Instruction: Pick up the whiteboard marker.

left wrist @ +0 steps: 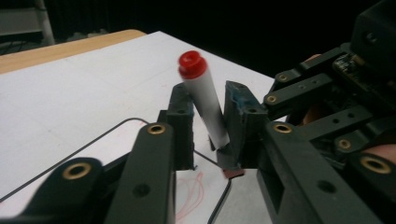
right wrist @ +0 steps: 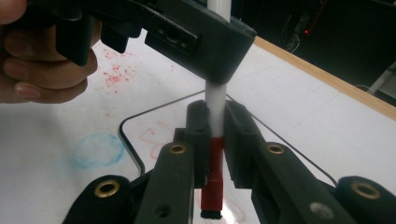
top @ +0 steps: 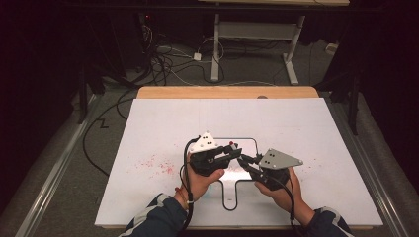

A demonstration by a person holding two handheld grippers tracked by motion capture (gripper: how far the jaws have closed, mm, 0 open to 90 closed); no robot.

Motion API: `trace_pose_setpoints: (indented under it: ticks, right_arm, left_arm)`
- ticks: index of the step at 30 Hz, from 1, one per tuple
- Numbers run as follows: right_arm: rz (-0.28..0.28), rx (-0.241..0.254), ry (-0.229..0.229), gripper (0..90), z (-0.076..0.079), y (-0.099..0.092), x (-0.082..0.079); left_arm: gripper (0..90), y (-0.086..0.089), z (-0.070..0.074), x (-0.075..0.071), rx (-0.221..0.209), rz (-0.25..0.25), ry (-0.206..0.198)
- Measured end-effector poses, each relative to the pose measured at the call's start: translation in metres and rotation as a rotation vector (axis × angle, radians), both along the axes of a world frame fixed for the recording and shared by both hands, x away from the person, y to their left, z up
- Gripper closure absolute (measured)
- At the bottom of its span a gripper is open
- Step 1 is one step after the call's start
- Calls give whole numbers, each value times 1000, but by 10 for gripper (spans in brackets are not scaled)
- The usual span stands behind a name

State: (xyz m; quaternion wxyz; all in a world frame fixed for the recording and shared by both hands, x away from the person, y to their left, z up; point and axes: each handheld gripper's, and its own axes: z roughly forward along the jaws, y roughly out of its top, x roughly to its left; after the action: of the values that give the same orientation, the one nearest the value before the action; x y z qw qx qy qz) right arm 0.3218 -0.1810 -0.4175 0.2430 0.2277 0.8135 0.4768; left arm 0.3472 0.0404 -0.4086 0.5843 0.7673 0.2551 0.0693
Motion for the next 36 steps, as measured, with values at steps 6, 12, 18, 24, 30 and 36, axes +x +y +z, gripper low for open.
trace_pose_setpoints:
  ticks: [6, 12, 18, 24, 30, 36]
  right_arm:
    - [-7, -22, 3, 813, -3, 2, 1]
    - [-2, 7, 37, 567, -3, -5, 0]
    - [-42, -3, 66, 439, -3, -27, -1]
    - [-112, -9, 131, 416, -7, -59, -4]
    - [-183, -44, 129, 412, -11, -84, -11]
    - [-217, -22, 127, 412, -13, -99, -13]
  left_arm:
    - [782, -6, 1, -2, 68, -40, -55]
    - [783, 1, -4, 1, 173, -21, -83]
    - [783, 17, -8, 3, 259, -26, -74]
    - [784, 53, -5, 1, 326, -18, -48]
    - [784, 70, -15, -3, 347, -3, -36]
    - [783, 72, -27, -4, 308, -7, -81]
